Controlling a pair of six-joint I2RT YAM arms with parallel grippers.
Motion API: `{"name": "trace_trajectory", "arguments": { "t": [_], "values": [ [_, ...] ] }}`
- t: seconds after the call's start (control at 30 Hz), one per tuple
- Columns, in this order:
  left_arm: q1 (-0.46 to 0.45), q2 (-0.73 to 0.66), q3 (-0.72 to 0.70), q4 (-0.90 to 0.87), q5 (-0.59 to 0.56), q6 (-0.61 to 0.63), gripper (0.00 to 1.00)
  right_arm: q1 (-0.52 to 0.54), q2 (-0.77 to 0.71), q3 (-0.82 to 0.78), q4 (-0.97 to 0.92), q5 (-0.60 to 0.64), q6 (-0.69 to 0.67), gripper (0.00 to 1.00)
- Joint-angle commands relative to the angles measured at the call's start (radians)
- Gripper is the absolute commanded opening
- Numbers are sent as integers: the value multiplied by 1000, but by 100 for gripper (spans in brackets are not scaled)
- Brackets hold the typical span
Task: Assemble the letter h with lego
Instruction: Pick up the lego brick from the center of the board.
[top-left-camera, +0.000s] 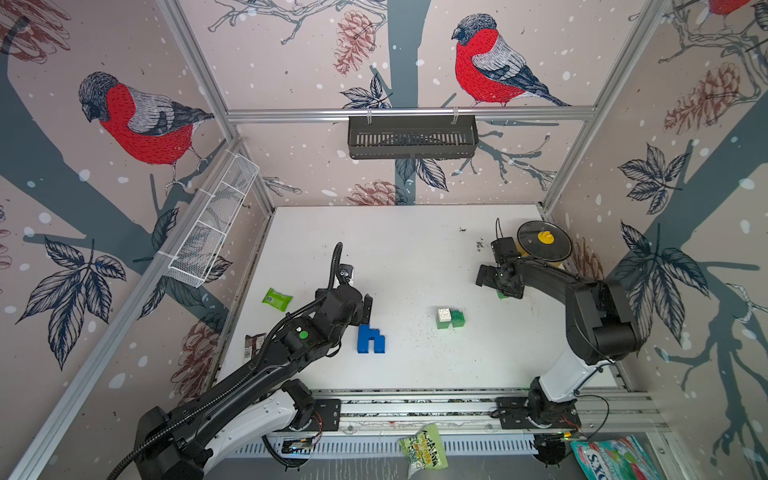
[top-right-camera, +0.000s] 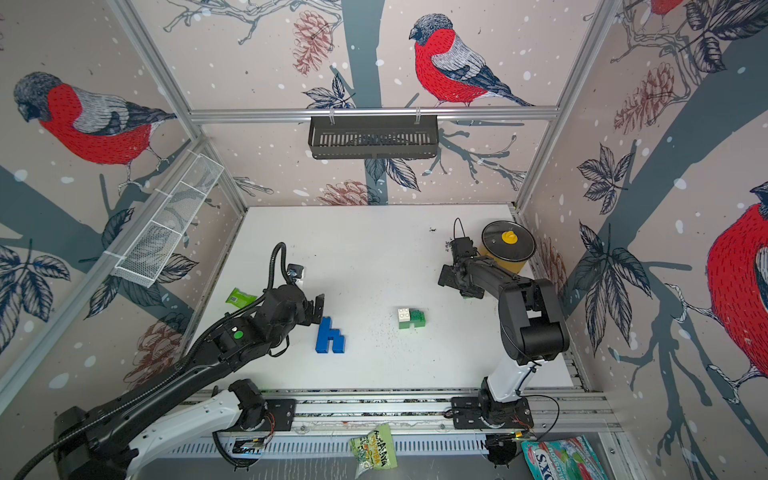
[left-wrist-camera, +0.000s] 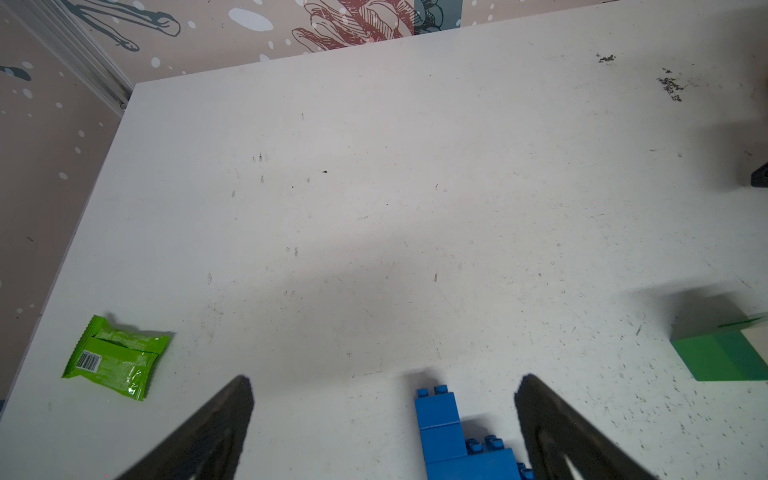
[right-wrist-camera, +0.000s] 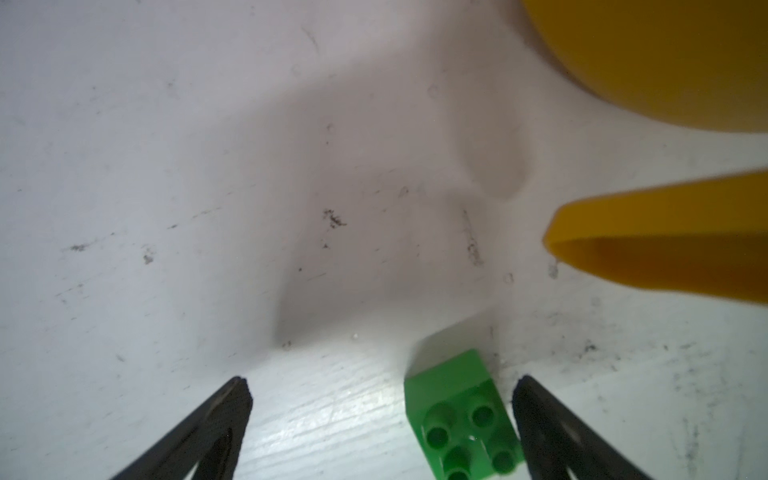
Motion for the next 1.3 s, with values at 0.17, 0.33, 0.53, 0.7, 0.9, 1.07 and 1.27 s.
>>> {"name": "trace_trajectory", "arguments": {
  "t": [0.17,0.33,0.53,0.7,0.9,1.07,1.27],
  "values": [
    [2,-1,4,19,-15,-1,98,64,-23,-26,-27,43,38,96],
    [2,1,5,17,-16,0,99,57,-36,-41,-40,43,53,90],
    [2,5,5,17,-13,0,98,24,-71,-40,-61,-6,63,85],
    [2,6,6,17,-13,-1,98,10,-41,-17,-81,-46,43,78],
    [2,9,6,14,-15,-2,98,3,-17,-17,-78,-48,43,67],
    [2,9,7,16,-14,-2,98,-8,-16,-26,-67,-55,45,60],
    [2,15,6,17,-14,-2,98,-13,-16,-22,-74,-34,40,55]
  ]
}}
